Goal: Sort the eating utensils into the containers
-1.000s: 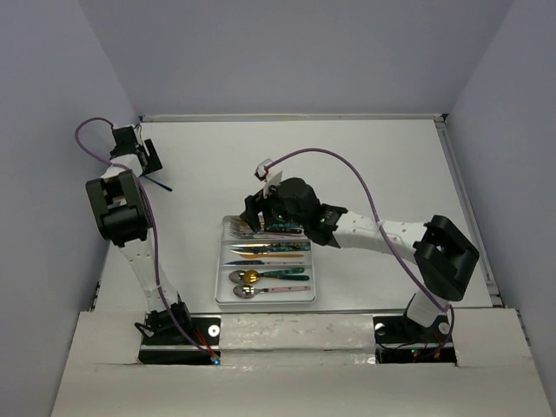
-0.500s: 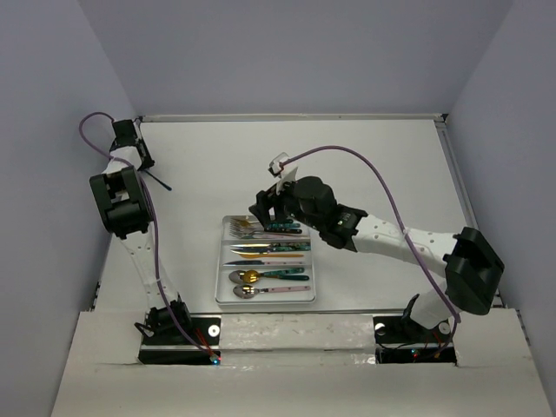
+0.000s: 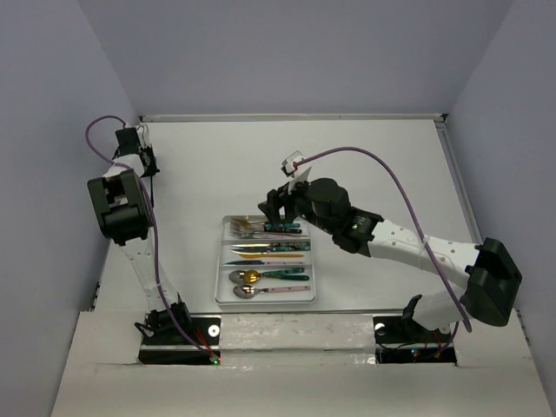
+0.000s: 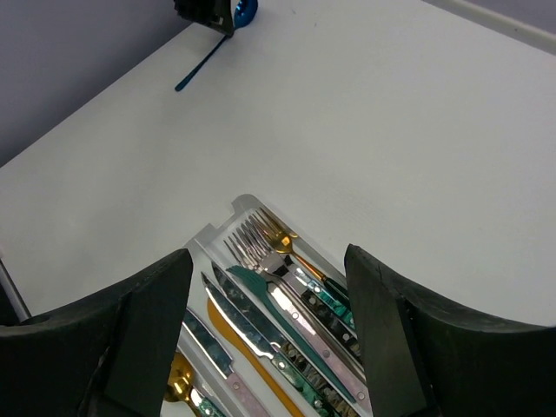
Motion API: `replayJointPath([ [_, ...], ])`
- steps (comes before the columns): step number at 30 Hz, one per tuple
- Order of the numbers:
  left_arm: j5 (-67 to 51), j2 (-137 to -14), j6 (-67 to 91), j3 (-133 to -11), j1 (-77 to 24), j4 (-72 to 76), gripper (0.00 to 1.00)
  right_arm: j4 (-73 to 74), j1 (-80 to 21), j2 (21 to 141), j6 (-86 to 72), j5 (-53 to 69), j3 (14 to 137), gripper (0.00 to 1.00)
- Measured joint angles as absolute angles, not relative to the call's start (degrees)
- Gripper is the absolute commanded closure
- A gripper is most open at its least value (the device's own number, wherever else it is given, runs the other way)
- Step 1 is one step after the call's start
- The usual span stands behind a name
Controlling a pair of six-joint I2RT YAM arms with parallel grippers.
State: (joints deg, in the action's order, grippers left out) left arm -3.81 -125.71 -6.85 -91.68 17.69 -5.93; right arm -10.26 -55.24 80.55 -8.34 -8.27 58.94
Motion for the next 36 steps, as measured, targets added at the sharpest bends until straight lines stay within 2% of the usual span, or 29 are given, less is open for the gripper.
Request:
replayJointPath([
  [8, -11.0, -111.5, -12.1, -71.6, 17.3, -2.1, 1.00, -10.2, -55.2, 79.0, -8.9, -8.6, 58.1, 0.23],
  [18, -20.4, -92.7, -10.9, -64.2, 17.3, 0.4, 1.00, -10.7, -55.2, 80.6, -10.7, -7.7, 58.0, 0.22],
  [22, -23.1, -83.2, -9.8, -63.1, 17.0, 0.5, 1.00, -13.0, -55.2, 83.8, -11.4, -4.8, 58.3, 0.14],
  [23, -23.8, -80.7, -9.5, -62.7, 16.8, 0.6, 1.00, -13.4, -55.2, 84.7, -11.4, -3.9, 58.7, 0.01],
  [30, -26.8, -62.8, -6.1, -59.6, 12.5, 0.2, 1.00, -18.1, -55.2, 99.1, -13.5, 5.4, 74.1, 0.00],
  [36, -28.3, -53.5, -2.7, -57.7, 9.2, 0.4, 1.00, -25.5, -55.3, 108.5, -17.4, 11.3, 85.3, 0.01],
])
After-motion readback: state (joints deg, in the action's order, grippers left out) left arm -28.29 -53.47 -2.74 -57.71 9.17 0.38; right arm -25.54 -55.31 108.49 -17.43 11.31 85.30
